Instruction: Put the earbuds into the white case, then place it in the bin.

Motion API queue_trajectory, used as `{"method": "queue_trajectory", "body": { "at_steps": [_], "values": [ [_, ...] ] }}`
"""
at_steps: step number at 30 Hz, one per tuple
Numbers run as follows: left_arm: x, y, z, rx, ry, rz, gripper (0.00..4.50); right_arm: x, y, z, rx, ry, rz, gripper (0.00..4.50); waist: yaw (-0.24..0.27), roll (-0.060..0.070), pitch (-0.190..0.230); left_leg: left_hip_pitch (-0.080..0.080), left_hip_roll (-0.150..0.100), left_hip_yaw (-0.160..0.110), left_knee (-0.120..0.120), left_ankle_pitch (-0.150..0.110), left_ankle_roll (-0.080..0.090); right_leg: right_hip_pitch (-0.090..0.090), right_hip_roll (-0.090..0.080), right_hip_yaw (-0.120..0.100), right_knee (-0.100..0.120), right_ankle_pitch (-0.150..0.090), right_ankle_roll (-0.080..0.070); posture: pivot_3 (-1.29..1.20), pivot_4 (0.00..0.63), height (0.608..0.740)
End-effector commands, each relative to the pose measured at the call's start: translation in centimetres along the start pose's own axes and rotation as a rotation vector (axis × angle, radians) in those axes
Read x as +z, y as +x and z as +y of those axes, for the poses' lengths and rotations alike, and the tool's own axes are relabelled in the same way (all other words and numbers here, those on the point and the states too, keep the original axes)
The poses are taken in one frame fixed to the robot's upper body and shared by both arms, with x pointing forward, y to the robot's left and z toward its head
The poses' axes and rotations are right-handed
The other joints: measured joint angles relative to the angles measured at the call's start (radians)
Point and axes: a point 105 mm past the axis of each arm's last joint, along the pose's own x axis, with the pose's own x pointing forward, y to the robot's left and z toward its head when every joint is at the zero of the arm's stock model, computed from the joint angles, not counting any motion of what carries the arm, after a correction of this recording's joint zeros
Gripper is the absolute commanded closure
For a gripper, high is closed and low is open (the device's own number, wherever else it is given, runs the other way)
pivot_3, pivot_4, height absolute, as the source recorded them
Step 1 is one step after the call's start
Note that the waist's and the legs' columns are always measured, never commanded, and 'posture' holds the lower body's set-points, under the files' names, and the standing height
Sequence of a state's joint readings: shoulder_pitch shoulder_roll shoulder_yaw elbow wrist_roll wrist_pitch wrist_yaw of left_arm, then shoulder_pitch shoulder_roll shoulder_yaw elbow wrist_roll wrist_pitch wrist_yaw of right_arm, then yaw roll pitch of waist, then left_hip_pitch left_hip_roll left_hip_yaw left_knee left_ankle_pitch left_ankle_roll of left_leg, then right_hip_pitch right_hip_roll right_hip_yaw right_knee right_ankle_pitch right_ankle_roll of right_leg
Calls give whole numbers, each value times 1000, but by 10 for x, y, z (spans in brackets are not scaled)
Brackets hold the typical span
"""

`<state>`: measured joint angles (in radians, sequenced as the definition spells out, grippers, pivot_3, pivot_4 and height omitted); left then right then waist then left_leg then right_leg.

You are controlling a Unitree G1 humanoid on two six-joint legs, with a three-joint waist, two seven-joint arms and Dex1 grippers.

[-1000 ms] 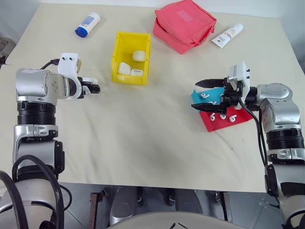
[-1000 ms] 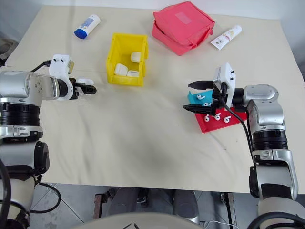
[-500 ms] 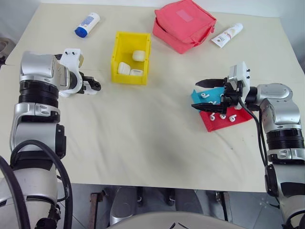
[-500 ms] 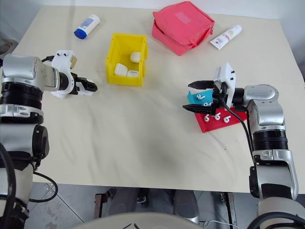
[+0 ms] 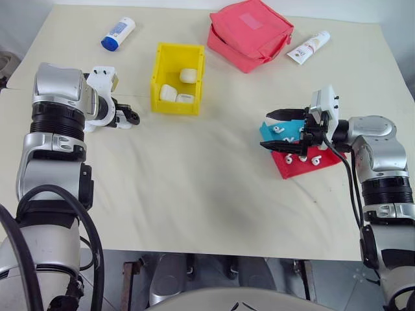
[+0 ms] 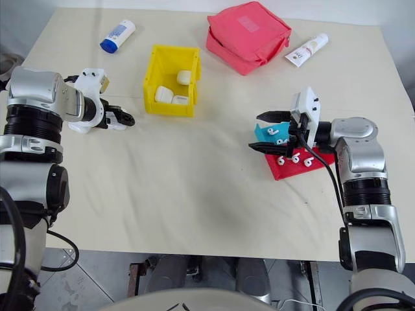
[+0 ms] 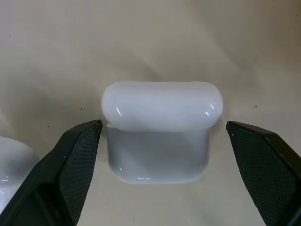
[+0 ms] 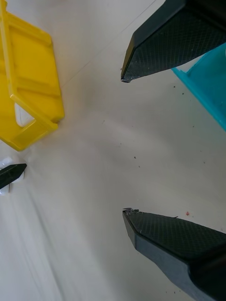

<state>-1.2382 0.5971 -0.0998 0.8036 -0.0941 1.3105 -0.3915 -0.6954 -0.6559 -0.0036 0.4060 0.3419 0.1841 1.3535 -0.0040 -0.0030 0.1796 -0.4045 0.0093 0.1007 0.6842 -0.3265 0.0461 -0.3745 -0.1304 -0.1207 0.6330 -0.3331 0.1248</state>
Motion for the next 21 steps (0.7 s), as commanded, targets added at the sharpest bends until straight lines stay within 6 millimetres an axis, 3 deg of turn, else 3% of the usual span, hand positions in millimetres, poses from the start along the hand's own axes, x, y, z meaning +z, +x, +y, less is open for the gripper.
{"method": "queue_trajectory", "body": {
  "at_steps": [1, 8, 12, 17, 21],
  "values": [
    [-7, 2, -1, -9, -14, 48, 14, 8, -1, -1, -7, -31, -16, 0, 0, 0, 0, 0, 0, 0, 0, 0, 0, 0, 0, 0, 0, 0, 0, 0, 150, 740],
    [-8, 3, 4, 12, -23, 35, 1703, 9, -2, -2, -15, -36, -14, 0, 0, 0, 0, 0, -1, -1, 0, 0, 0, -1, -1, 0, 3, 0, 0, 0, 150, 740],
    [-10, -7, 3, -43, 25, -26, 1702, 14, -7, -4, -38, -51, -13, 0, -2, 0, 0, 0, -1, -2, 0, 0, 0, -1, -1, 0, 4, 0, 0, 0, 150, 740],
    [-3, -40, -10, -166, 242, -334, 1702, 18, -16, -6, -67, -61, -7, 0, -20, 0, 0, 0, -1, -5, 0, 0, 0, -2, -1, 2, 7, 0, 0, 0, 150, 740],
    [-16, -73, -43, -367, 455, -576, 1702, 20, -25, -6, -90, -65, 1, 0, -20, 0, 0, -1, 0, -6, 2, 0, 0, -2, -1, 3, 8, 0, 0, 0, 150, 740]
  ]
}}
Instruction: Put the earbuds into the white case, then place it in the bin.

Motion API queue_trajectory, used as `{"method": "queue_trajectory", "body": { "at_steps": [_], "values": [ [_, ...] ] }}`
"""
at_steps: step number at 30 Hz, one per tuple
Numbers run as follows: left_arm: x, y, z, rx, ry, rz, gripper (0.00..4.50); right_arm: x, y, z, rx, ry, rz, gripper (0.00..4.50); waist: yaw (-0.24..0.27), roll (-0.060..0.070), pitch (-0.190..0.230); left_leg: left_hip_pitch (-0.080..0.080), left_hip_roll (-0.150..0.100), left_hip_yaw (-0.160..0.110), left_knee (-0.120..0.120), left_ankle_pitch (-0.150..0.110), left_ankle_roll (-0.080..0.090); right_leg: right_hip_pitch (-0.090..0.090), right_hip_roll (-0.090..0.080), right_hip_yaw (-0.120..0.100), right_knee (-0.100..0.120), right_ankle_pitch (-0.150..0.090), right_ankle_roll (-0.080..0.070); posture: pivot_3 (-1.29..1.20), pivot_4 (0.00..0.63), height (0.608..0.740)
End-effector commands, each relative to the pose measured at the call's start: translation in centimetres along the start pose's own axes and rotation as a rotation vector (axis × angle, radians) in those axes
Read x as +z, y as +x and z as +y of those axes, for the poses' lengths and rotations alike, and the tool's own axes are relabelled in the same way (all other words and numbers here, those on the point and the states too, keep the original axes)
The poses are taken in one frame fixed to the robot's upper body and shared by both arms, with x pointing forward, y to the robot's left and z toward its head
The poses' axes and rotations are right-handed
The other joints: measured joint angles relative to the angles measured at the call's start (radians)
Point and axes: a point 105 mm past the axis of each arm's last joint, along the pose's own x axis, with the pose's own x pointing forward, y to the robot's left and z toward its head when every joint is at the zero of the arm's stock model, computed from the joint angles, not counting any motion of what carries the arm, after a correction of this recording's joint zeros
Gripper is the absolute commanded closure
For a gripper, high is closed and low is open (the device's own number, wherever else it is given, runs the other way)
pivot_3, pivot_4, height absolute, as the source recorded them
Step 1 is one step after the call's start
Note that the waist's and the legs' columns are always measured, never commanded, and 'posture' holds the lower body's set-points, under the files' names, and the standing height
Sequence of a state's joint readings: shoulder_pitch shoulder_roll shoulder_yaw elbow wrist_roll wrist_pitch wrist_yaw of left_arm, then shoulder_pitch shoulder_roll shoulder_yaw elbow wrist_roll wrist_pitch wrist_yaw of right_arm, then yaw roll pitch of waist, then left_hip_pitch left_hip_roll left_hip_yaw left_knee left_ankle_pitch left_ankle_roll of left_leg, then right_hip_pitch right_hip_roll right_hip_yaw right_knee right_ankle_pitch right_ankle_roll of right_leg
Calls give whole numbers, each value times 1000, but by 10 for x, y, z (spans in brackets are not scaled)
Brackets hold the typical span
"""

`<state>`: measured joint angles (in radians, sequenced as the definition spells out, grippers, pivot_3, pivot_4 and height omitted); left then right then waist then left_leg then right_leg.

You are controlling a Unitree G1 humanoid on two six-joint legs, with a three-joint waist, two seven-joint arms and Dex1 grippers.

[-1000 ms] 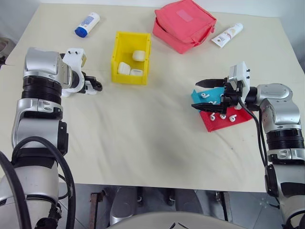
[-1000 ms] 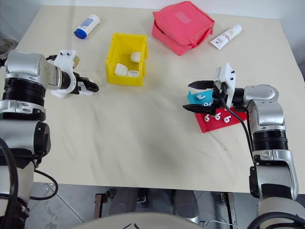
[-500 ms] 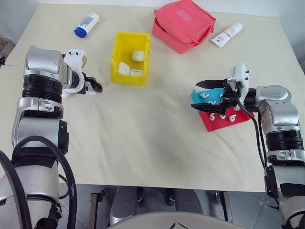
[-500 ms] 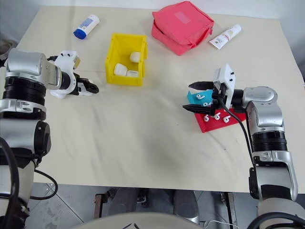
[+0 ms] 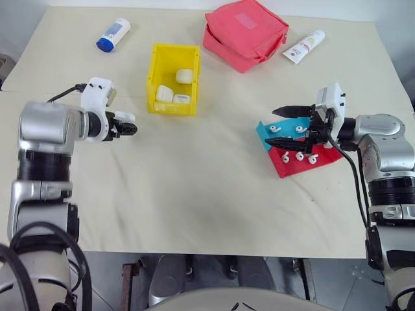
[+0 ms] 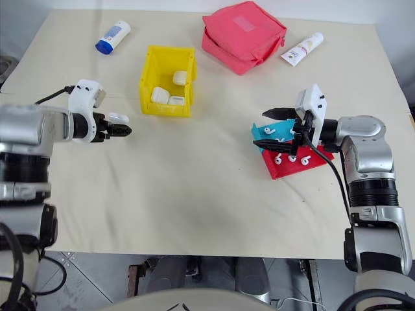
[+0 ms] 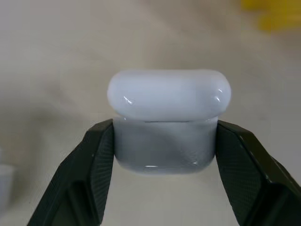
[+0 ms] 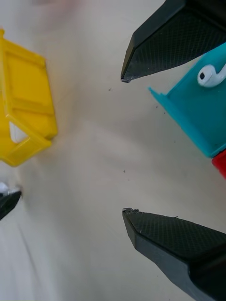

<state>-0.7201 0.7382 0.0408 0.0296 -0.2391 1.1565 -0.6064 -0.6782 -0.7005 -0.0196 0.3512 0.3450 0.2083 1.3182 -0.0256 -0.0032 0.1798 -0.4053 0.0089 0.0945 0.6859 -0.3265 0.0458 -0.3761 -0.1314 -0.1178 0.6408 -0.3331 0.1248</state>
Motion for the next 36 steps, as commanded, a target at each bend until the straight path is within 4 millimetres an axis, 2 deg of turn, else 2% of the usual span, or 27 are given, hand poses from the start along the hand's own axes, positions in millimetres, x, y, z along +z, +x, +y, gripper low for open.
{"method": "queue_trajectory", "body": {
  "at_steps": [1, 3, 5, 7, 9, 11, 18, 22, 27, 30, 32, 36],
  "values": [
    [36, -35, -45, -209, 213, -326, 1702, 14, -16, -4, -43, -35, -21, 0, 2, 0, 0, 0, 0, -1, 0, 0, 0, 0, 0, 0, 0, 0, 0, 0, 150, 740],
    [38, -48, -72, -347, 272, -458, 1702, 16, -21, -3, -48, -34, -14, 0, 9, 0, 0, 0, -1, -1, 0, 0, 0, 1, -1, 2, -1, 0, 0, 0, 150, 740],
    [49, -58, -98, -482, 345, -661, 1702, 19, -26, -4, -63, -39, -8, 0, 20, 0, 0, 0, -1, 0, 0, 0, 0, 2, -1, 3, -4, 0, 0, 0, 150, 740],
    [57, -64, -114, -561, 403, -820, 1702, 20, -30, -3, -69, -41, 6, 0, 29, 0, 0, 0, -1, 0, 2, 0, 0, 3, -1, 2, -5, 0, 0, 0, 150, 740],
    [59, -60, -127, -626, 460, -928, 1702, 20, -34, 0, -67, -39, 37, 0, 31, 0, 0, 0, -1, 0, 3, 0, 1, 4, 0, 1, -5, 0, 0, 0, 150, 740],
    [60, -47, -140, -658, 487, -988, 1702, 19, -40, 4, -71, -43, 74, 0, 38, 0, 0, 0, -1, 1, 3, 0, 1, 4, -1, 0, -5, 0, 0, 0, 150, 740],
    [53, -11, -175, -794, 525, -1026, 1702, 10, -65, 22, -75, -72, 283, 0, 50, 0, 0, 0, -1, 6, 3, -1, 3, 3, -2, -4, -6, 0, 0, 0, 150, 740],
    [46, -8, -194, -881, 503, -1040, 1702, 11, -79, 32, -117, -86, 328, 0, 51, 0, 0, -1, 0, 7, 3, -1, 4, 4, -2, -5, -10, 0, 0, 0, 150, 740],
    [37, -9, -210, -934, 455, -1039, 1702, -2, -102, 49, -183, -56, 435, 0, 52, 0, 0, -1, 0, 7, 3, -1, 4, 5, -2, -6, -12, 0, 1, 0, 150, 740],
    [30, -7, -217, -955, 431, -1025, 1702, -11, -116, 57, -242, -33, 479, 550, 52, 0, 0, 0, 1, 5, 3, -1, 4, 8, -1, -8, -13, 0, 1, 0, 150, 740],
    [28, -7, -219, -959, 424, -1022, 1702, -15, -123, 62, -267, -18, 508, 1217, 52, 1, 0, 0, 0, 3, 3, -1, 4, 10, -2, -9, -14, 0, 1, 0, 150, 740],
    [26, -7, -225, -989, 401, -1021, 1702, -23, -135, 69, -293, 0, 587, 1217, 52, 1, 0, 2, 1, 0, 4, -1, 4, 14, -1, -12, -16, 0, 1, 0, 150, 740]
  ]
}}
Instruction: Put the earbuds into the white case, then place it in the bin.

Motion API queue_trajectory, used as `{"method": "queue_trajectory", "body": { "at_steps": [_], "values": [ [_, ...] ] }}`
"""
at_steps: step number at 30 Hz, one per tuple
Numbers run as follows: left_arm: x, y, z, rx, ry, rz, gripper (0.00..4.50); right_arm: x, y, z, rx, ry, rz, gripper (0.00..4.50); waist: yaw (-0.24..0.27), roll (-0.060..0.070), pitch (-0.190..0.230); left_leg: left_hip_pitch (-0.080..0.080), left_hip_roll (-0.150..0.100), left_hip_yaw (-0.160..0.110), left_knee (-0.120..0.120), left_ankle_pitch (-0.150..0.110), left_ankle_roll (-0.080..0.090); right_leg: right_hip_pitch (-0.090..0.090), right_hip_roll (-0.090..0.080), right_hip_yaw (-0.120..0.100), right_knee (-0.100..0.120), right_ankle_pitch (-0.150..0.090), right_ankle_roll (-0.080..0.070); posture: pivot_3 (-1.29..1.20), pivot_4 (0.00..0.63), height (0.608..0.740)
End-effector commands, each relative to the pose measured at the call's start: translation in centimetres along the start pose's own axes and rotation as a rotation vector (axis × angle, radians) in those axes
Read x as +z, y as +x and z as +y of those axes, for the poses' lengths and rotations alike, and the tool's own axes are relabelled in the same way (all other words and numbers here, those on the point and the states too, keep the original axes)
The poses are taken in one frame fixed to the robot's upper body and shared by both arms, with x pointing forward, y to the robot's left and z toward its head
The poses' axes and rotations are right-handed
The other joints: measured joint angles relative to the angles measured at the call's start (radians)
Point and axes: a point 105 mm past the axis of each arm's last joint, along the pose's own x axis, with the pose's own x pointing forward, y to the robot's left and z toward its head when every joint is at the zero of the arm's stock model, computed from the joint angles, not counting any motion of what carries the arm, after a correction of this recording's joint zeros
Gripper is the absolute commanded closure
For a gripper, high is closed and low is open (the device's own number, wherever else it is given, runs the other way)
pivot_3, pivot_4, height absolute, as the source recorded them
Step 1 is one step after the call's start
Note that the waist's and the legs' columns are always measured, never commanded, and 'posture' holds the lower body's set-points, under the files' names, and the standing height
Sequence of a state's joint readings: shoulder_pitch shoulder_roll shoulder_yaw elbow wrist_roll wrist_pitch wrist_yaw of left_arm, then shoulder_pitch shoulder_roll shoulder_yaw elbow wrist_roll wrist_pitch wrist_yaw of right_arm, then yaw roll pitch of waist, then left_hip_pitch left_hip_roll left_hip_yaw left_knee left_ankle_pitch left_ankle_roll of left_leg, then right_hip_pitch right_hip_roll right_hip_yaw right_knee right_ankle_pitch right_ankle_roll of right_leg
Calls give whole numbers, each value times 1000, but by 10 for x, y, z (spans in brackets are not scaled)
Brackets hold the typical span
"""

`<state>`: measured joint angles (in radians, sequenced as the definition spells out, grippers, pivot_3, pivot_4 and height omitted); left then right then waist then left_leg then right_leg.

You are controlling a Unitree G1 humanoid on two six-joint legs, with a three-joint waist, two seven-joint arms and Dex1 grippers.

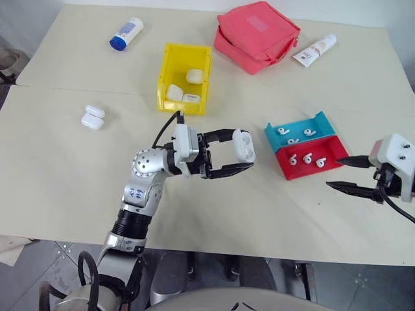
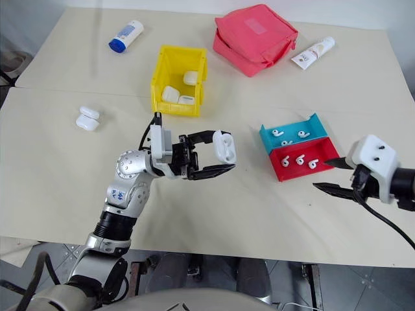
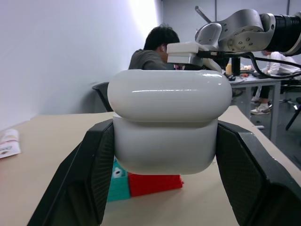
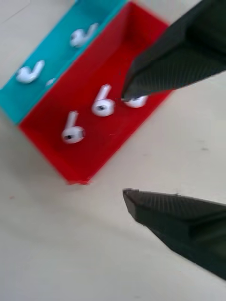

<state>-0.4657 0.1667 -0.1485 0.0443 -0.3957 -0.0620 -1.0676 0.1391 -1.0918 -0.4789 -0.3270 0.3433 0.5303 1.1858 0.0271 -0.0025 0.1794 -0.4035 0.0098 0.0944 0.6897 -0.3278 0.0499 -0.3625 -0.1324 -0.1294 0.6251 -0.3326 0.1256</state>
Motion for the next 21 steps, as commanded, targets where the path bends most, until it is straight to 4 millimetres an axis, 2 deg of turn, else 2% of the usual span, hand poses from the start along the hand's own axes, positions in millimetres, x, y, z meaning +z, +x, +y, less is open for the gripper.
{"method": "queue_trajectory", "body": {
  "at_steps": [1, 7, 9, 10, 18, 21],
  "values": [
    [9, 8, -9, -44, 12, -49, 1702, 2, -12, -5, -63, -40, 45, 1217, -1, 0, 0, 1, 0, 0, 0, 0, 0, 1, 0, 0, -2, 0, 0, 0, 150, 740],
    [8, 8, -19, -67, -7, -49, 1702, -2, -11, -8, -85, -39, 68, 1217, -1, 0, 0, 1, 0, -1, 0, 0, 0, 2, 0, -1, -3, 0, 0, 0, 150, 740],
    [7, 7, -19, -59, -8, -44, 1702, -4, -8, -10, -85, -38, 90, 1582, -1, 0, 0, 1, 0, -1, 0, 0, 0, 3, 0, -1, -3, 0, 0, 0, 150, 740],
    [8, 6, -19, -52, -7, -43, 1702, -4, -4, -10, -78, -41, 97, 1704, -1, 0, 0, 1, 0, -1, 0, 0, 0, 3, 0, -1, -3, 0, 0, 0, 150, 740],
    [7, 4, -20, -12, 7, -29, 1702, -7, 22, -16, -6, -57, 183, 1704, -3, 1, -1, 1, 0, -1, 1, 0, 0, 3, -1, -1, -4, 0, 0, 0, 150, 740],
    [8, 3, -19, 10, 15, -28, 1702, -14, 32, -21, 14, -11, 242, 1704, -3, 1, -1, 1, 0, -2, 1, 0, 0, 3, 0, -2, -4, 0, 0, 0, 150, 740]
  ]
}}
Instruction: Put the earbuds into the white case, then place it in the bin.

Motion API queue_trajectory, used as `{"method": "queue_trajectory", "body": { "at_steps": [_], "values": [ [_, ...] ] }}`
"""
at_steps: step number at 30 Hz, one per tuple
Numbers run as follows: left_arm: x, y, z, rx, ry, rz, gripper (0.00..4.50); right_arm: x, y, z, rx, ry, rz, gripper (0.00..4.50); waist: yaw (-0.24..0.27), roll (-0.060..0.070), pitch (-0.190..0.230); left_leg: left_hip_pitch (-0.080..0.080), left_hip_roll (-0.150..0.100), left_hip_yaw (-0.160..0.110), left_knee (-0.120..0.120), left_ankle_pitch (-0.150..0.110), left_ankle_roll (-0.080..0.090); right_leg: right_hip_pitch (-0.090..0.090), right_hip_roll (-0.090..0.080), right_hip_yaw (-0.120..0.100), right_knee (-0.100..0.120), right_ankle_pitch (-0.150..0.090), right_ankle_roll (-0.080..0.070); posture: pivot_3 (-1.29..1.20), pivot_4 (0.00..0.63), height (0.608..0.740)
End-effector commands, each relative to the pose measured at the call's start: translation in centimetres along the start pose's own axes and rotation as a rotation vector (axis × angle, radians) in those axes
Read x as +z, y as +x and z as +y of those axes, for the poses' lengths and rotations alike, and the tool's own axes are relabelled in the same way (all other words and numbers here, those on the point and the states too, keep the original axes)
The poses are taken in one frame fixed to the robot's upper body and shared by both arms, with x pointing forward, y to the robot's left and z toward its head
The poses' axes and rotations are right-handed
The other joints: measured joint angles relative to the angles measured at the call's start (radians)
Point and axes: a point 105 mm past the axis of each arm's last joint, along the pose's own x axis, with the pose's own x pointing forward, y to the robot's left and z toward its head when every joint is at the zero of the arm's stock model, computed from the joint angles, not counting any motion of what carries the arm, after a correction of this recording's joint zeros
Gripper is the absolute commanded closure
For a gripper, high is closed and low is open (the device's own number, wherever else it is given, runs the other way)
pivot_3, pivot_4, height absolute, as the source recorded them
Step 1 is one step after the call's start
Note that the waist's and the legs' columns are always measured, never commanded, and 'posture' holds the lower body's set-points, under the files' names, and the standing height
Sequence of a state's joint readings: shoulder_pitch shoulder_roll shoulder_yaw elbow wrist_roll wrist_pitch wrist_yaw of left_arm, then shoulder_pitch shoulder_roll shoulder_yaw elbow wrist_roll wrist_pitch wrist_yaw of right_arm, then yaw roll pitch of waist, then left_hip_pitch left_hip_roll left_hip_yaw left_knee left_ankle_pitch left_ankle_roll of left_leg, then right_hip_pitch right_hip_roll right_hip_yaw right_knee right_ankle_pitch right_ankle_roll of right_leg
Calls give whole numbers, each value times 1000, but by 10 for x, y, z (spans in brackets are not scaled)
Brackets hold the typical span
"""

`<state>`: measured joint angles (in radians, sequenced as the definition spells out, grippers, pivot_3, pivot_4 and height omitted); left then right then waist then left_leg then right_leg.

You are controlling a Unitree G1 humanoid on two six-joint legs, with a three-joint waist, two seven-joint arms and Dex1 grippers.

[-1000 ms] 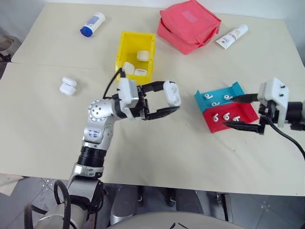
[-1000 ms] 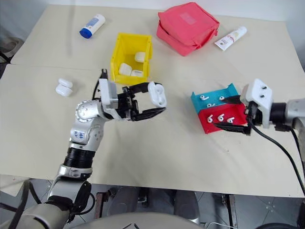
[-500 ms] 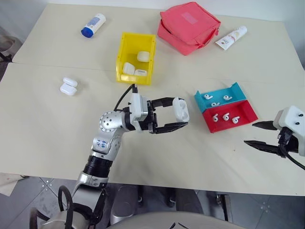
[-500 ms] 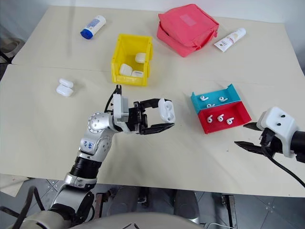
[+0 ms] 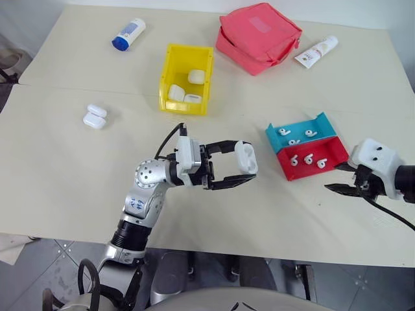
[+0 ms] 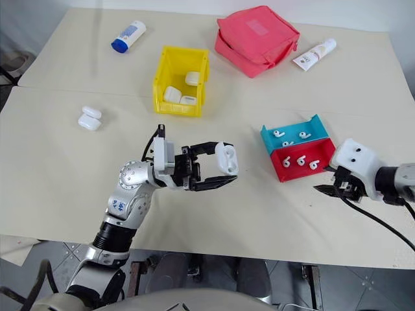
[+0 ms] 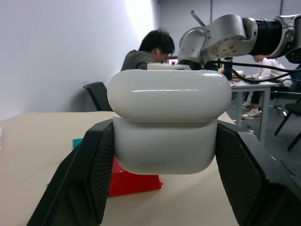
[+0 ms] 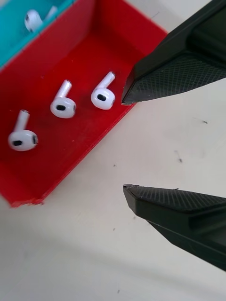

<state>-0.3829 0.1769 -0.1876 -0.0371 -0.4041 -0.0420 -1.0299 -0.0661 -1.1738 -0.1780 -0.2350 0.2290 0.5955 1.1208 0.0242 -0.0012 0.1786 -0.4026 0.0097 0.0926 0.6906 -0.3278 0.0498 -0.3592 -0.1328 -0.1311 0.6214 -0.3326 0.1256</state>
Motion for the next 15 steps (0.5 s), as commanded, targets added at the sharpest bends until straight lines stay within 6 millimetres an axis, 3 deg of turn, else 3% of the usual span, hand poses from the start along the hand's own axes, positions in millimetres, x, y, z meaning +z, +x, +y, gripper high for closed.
{"method": "queue_trajectory", "body": {
  "at_steps": [1, 6, 15],
  "values": [
    [12, 4, -3, 6, 52, -29, 1702, -5, 6, -9, 4, 20, 74, 1704, 0, 0, 0, 0, 0, 0, 0, 0, 0, 0, 0, 0, 0, 0, 0, 0, 150, 740],
    [13, 3, -5, 35, 59, -24, 1702, -10, 18, -15, 65, 73, 140, 1704, -1, 0, 0, 0, 0, 0, 0, 0, 0, 0, 0, 0, -1, 0, 0, 0, 150, 740],
    [13, 1, -6, 57, 64, -15, 1702, -1, 26, -18, 111, 59, 127, 1704, -1, 0, 0, 0, 0, 0, 0, 0, 0, 0, 0, -1, -1, 0, 0, 0, 150, 740]
  ]
}}
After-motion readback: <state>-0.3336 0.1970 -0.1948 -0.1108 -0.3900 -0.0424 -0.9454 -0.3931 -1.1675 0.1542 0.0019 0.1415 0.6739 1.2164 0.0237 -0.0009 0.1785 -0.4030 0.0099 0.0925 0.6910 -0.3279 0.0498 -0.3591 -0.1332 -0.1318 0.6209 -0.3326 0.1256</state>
